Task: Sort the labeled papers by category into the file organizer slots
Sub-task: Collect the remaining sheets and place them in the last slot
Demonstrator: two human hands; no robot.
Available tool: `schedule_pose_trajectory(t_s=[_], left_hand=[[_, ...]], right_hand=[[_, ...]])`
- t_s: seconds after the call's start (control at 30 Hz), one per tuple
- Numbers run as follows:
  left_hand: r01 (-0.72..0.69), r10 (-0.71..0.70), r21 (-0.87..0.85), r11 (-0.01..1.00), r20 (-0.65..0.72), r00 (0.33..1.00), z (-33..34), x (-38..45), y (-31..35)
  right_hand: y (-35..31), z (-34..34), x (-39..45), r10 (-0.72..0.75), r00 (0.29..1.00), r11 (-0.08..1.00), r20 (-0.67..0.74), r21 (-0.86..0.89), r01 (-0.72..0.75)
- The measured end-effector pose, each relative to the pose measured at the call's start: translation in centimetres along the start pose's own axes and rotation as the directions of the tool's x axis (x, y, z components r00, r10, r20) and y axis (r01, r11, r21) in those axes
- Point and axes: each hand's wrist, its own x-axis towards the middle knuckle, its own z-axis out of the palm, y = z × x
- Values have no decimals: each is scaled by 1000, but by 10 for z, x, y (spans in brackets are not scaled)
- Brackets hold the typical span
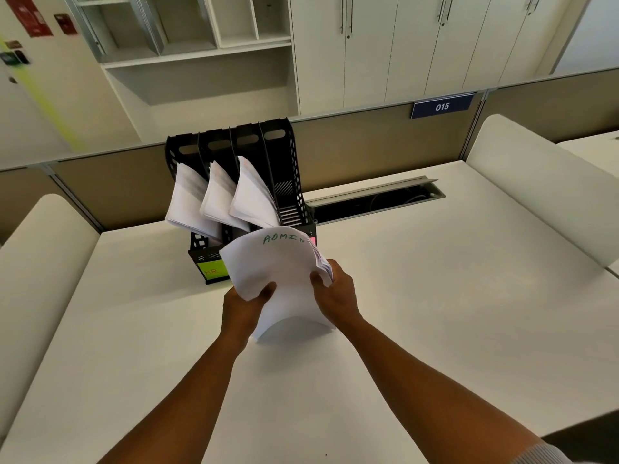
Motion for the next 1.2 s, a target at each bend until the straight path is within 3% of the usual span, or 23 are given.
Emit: schedule_pose_trajectory(t_s=[0.4,0.6,0.9,1.2], left_hand=[[55,-63,131,990,62,996,0,-1,-12],[28,-26,83,996,-15,1000,-4,1,-10],[89,-91,84,993,21,996,-10,6,-17],[-8,8,28,1000,-29,1000,-14,23,-8]], right_hand=[[16,-1,-5,-56,974,921,218,-366,135],[10,-3,0,-144,982,849,122,-494,186],[9,-2,7,-217,967,818,131,-516,253],[-24,-5,23,-331,944,855,4,-422,302]])
